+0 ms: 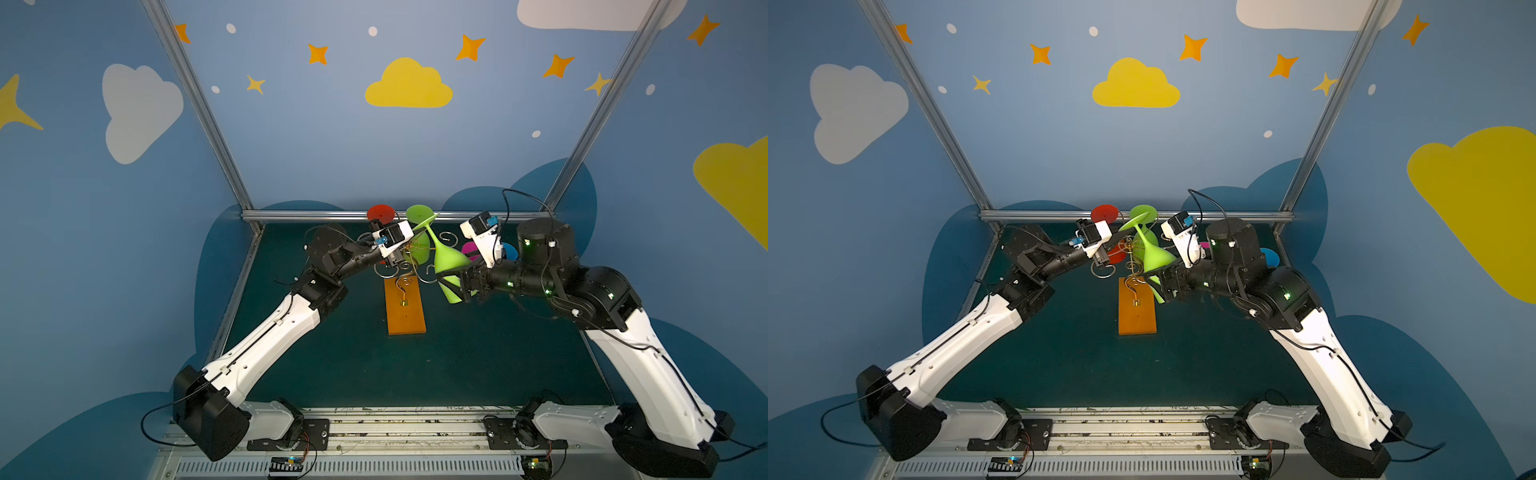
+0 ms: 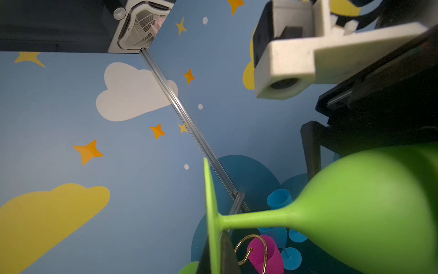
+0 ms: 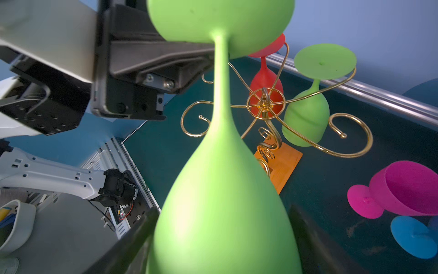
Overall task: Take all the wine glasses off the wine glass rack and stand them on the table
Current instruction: 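Open the left gripper off the foot while the right gripper pulls the glass away, then carry the glass toward the magenta glass with the right gripper while the left arm withdraws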
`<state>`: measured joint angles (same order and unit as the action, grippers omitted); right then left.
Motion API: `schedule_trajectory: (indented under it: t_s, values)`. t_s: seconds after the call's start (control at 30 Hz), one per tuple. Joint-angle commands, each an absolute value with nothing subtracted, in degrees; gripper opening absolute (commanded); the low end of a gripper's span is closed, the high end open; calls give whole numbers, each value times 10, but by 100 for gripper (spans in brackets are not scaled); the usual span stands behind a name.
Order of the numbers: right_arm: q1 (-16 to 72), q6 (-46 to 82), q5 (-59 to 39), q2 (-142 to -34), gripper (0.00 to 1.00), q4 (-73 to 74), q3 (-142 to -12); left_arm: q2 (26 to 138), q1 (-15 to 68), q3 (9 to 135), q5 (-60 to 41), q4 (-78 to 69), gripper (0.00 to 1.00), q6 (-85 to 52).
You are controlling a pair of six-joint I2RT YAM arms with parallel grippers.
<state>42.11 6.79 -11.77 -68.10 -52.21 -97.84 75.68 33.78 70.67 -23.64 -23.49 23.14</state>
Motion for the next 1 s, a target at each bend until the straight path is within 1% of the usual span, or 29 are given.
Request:
schedule_trajectory:
  t_s: [0.0, 0.17, 0.27, 0.3, 0.4, 0.5, 0.63, 0.67, 0.87, 0.97]
  values:
    - [420, 63, -133, -631, 86, -436, -938, 727, 339, 689, -171, -284, 3, 123]
    - [398, 80, -141, -566, 87, -355, -889, 717, 339, 673, -143, -272, 3, 32]
    - [387, 86, -134, -525, 87, -340, -865, 711, 339, 663, -138, -278, 3, 0]
    - [385, 88, -126, -513, 87, -340, -858, 709, 338, 661, -119, -276, 3, -8]
    - [380, 95, -98, -474, 86, -338, -829, 707, 338, 664, -119, -268, 3, -27]
    - [379, 101, -75, -454, 80, -342, -812, 705, 338, 662, -130, -270, 3, -36]
    - [378, 107, -60, -459, 73, -339, -805, 706, 338, 659, -130, -269, 3, -42]
    - [378, 107, -59, -464, 71, -336, -807, 706, 337, 659, -143, -269, 3, -43]
    - [377, 99, -40, -511, 66, -317, -833, 702, 338, 652, -166, -270, 3, -47]
    - [375, 97, -44, -532, 59, -305, -846, 701, 337, 649, -173, -269, 3, -48]
